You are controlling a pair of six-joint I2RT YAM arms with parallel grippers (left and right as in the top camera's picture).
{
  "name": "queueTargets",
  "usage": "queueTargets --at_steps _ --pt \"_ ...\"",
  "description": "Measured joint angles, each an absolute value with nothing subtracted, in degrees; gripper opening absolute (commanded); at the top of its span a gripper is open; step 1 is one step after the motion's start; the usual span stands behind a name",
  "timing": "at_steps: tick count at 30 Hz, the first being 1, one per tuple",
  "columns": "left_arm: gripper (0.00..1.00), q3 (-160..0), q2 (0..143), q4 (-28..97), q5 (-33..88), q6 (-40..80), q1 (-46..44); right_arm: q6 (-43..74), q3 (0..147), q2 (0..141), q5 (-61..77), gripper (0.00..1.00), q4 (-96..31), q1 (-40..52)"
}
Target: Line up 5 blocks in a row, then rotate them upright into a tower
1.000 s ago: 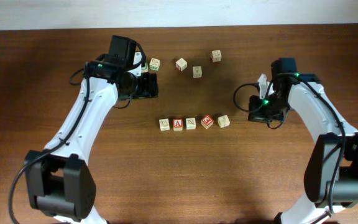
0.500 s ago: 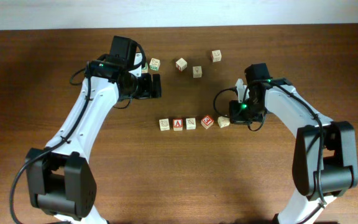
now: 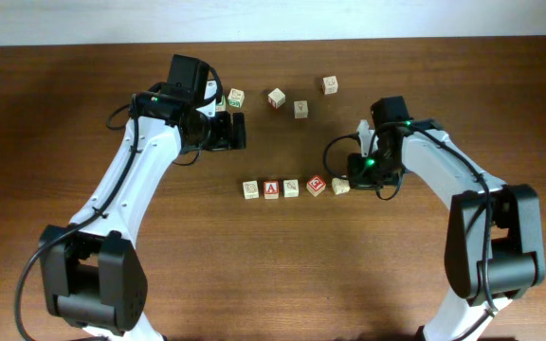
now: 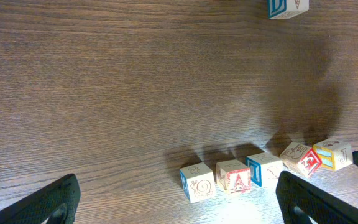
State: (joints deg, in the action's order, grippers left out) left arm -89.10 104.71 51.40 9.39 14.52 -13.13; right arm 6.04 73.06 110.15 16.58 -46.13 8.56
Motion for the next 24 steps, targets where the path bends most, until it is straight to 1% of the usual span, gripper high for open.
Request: queueTargets --at_steps 5,20,24 --pt "0.99 -89.1 104.7 51.4 9.4 14.5 -13.1 6.0 73.0 110.1 16.6 0.04 -45.8 10.6" --pt "0.99 -89.1 104.7 51.4 9.4 14.5 -13.1 5.5 73.1 110.1 16.6 0.04 -46.0 10.7" --pt "0.99 -89.1 104.7 51.4 9.4 14.5 -13.1 6.1 73.0 110.1 16.6 0.04 -45.9 12.1"
